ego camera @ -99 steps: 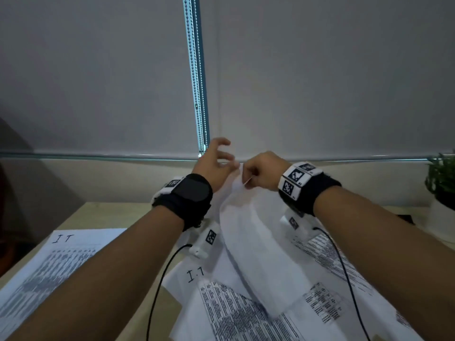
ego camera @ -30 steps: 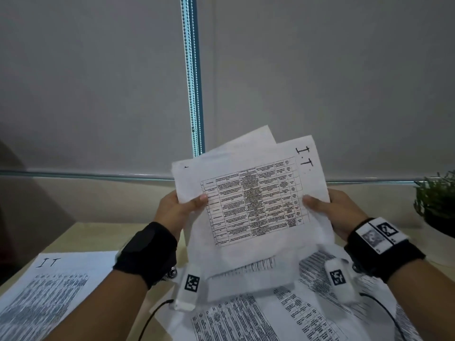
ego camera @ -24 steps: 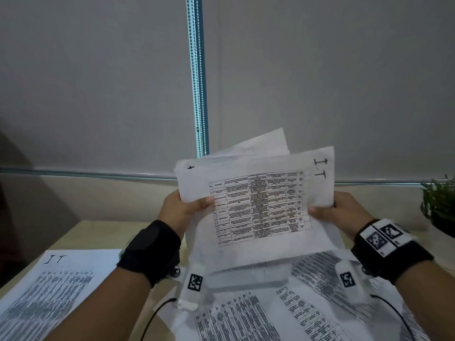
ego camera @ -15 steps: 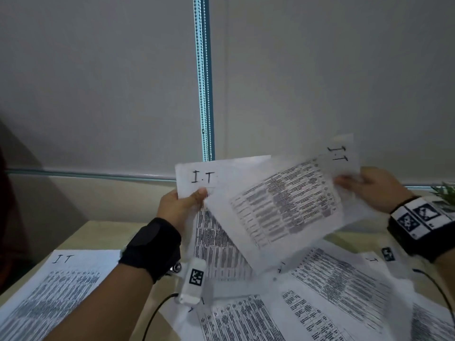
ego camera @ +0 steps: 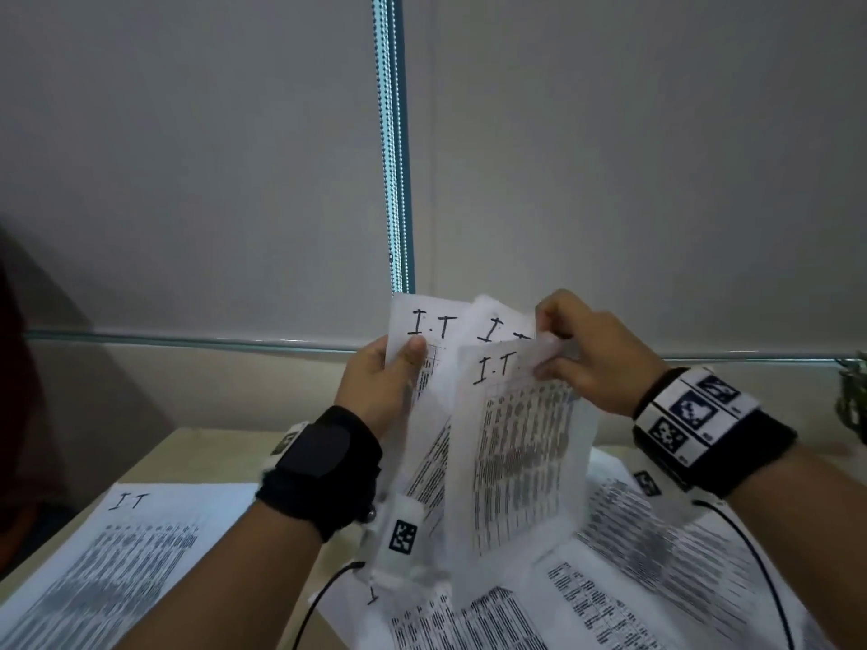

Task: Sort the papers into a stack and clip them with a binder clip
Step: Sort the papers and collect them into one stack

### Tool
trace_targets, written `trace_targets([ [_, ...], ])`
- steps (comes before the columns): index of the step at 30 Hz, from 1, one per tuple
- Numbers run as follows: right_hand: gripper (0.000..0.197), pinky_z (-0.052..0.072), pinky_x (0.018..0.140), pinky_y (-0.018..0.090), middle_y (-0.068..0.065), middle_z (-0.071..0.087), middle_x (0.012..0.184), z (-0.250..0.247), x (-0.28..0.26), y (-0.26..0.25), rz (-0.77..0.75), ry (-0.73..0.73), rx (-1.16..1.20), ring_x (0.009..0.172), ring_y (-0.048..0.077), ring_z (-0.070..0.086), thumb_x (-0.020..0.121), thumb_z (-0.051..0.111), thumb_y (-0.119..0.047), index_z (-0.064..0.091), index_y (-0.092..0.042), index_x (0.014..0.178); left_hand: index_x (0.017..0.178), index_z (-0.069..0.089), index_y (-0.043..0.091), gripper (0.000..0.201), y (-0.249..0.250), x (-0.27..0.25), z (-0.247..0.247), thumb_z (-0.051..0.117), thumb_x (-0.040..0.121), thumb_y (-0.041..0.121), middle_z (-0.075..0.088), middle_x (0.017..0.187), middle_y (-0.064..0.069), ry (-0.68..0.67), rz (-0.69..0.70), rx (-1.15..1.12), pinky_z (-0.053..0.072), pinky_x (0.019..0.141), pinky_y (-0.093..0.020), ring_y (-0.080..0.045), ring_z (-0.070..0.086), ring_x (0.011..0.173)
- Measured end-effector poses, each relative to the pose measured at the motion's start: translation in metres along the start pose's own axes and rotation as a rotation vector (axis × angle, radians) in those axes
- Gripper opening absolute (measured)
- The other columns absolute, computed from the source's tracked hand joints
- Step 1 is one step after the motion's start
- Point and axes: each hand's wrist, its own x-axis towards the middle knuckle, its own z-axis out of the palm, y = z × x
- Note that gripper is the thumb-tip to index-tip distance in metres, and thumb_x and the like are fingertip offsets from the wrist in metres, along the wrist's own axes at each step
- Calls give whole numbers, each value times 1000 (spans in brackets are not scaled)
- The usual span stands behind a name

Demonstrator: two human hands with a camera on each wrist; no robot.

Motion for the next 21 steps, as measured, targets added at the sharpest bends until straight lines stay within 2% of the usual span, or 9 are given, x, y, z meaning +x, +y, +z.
trace_targets([
  [2, 55, 53, 68, 33, 2, 66, 90, -11, 1, -6, 46, -67, 39, 78, 22, 64, 78, 71, -10, 35, -40, 107, 80, 66, 20, 26, -1, 4, -5, 49, 97, 29, 69, 59, 13, -1, 12, 87, 47, 50, -15, 1, 61, 53],
  [5, 59, 43, 79, 27, 4, 62, 101, -15, 14, -17, 114, -120, -84, 94, 21, 59, 82, 70, -17, 41, -26, 133, 82, 67, 24, 34, -1, 0, 6, 40, 99, 35, 70, 61, 12, -97, -31, 82, 52, 53, -15, -2, 64, 56],
  [7, 26, 36, 77, 23, 0, 56, 93, -12, 24, -22, 147, -123, -229, 96, 22, 56, 83, 69, -23, 61, -17, 108, 82, 66, 29, 42, 2, -6, 15, 32, 97, 48, 71, 61, 14, -184, -58, 99, 52, 52, -12, 0, 66, 56],
  [9, 12, 34, 67, 22, -8, 46, 77, -15, 30, -25, 223, -107, -260, 82, 18, 51, 83, 68, -26, 60, -19, 77, 86, 67, 34, 48, -4, -7, 19, 39, 82, 73, 72, 70, 12, -253, -29, 130, 56, 62, -17, 1, 68, 64],
  [12, 18, 36, 65, 22, -5, 52, 75, -22, 34, -20, 326, -75, -231, 74, 15, 50, 82, 70, -26, 71, -10, 91, 102, 61, 35, 75, -21, -10, 14, 67, 42, 79, 73, 83, 10, -327, -14, 121, 54, 61, -16, 0, 69, 73],
  [15, 32, 47, 77, 30, 9, 66, 97, -24, 38, -16, 377, -73, -265, 90, 24, 60, 81, 70, -31, 69, -5, 98, 113, 60, 30, 70, -36, -15, 7, 75, 56, 67, 73, 98, 10, -303, 16, 284, 55, 75, -22, -8, 70, 90],
  [18, 31, 47, 76, 26, 7, 64, 107, -20, 41, -15, 355, -36, -211, 102, 26, 59, 82, 68, -29, 63, -8, 105, 93, 64, 20, 20, -43, -11, 6, 70, 83, 36, 66, 79, 10, -98, 63, 534, 46, 57, -10, -6, 62, 71],
  [20, 33, 42, 72, 23, -1, 61, 103, -25, 38, -13, 367, 61, -101, 97, 19, 58, 81, 70, -26, 57, -22, 111, 90, 66, 14, 10, -45, -5, 0, 68, 86, 22, 63, 71, 6, 56, 28, 515, 43, 47, -7, -9, 59, 63],
  [21, 42, 41, 76, 23, -3, 59, 102, -27, 36, -5, 383, 111, -77, 95, 16, 56, 79, 72, -25, 53, -26, 117, 94, 68, 10, 13, -47, -1, -5, 68, 85, 20, 64, 72, 0, 119, 7, 482, 47, 51, -13, -16, 62, 65],
])
